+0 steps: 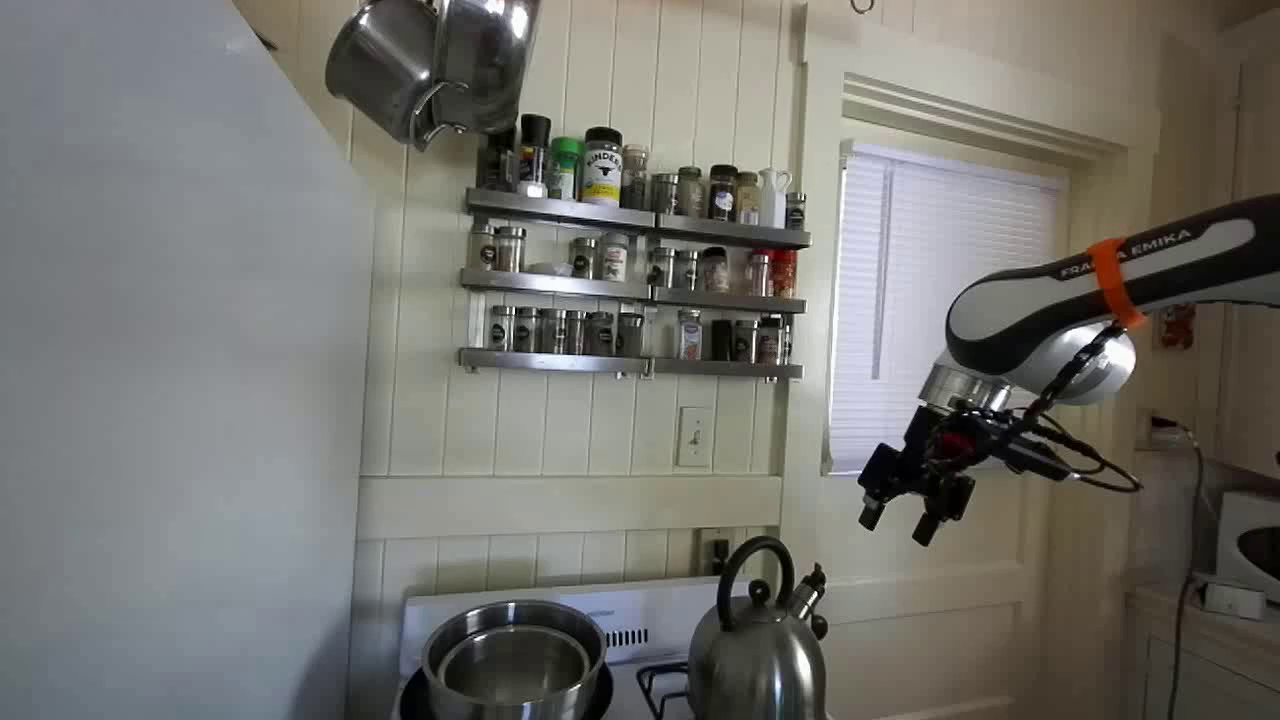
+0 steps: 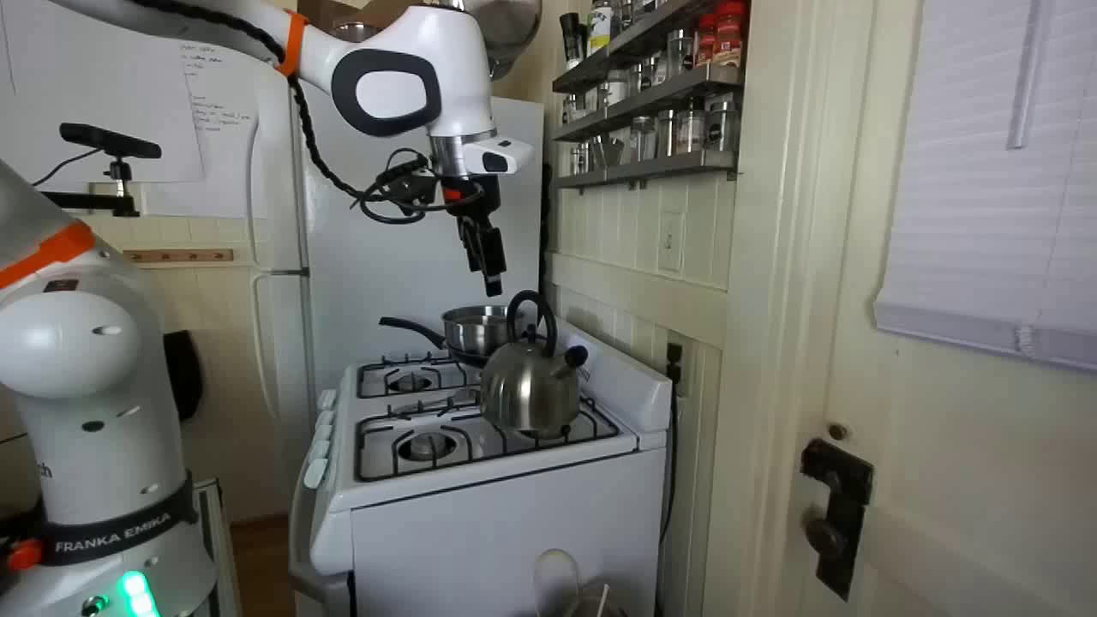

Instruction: Put the salt cellar on the stove

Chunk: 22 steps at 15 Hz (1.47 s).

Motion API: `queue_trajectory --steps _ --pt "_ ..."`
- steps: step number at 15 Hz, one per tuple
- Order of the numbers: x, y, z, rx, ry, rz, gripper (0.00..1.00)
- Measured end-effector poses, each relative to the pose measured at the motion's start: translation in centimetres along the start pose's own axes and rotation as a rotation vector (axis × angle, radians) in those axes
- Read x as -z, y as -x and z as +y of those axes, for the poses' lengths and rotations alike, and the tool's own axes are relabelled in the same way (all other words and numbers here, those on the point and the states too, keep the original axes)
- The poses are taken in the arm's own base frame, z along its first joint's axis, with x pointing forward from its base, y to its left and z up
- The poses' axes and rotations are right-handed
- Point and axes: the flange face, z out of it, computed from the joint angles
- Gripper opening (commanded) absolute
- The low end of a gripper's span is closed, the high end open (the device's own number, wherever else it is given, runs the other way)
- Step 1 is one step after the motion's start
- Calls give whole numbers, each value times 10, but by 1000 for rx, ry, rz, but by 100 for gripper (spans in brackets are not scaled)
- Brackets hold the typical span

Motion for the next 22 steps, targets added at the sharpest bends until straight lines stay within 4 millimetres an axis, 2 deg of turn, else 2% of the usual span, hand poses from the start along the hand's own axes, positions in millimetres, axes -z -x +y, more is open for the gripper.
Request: queue_trajectory --steps 9,12,15,22 --pt "0 0 0 0 1 0 100" --pt "12 -12 -9 42 20 75 100" --pt "46 -35 -26 105 77 188 100" --pt "153 -99 -59 206 182 555 100"
